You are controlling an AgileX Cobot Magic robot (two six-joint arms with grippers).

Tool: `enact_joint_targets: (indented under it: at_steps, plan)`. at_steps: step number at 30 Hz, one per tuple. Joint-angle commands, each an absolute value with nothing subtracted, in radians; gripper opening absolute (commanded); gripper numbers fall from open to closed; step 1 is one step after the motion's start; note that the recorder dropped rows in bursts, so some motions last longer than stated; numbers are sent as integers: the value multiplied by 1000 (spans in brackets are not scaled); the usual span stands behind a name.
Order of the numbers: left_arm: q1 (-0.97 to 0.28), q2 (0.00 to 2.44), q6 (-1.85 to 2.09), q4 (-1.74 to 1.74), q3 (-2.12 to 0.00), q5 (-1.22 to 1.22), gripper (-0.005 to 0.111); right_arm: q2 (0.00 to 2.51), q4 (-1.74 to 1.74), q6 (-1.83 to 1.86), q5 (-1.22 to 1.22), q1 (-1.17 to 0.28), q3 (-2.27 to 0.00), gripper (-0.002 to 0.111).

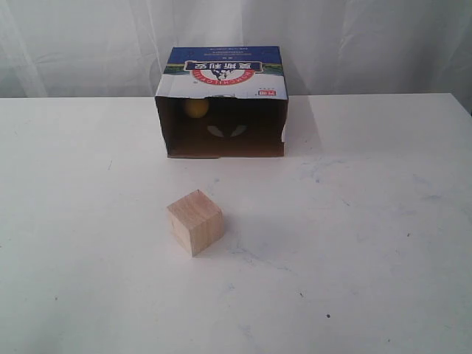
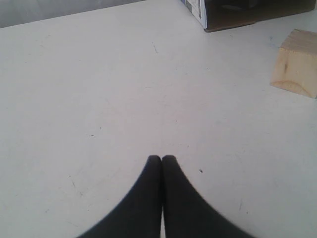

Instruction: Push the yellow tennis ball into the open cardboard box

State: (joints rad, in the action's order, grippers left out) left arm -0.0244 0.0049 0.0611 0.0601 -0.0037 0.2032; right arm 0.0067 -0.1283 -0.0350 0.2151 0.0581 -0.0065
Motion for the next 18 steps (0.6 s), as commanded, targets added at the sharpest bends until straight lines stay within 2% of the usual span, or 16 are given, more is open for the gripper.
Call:
enact_joint_targets:
  at_steps: [1,18]
  plan:
    - [-22,0,52,63,0,206,0,0,-128,-18,215,64,0,0]
    - [-22,0,52,63,0,206,0,0,-128,-23,215,64,0,0]
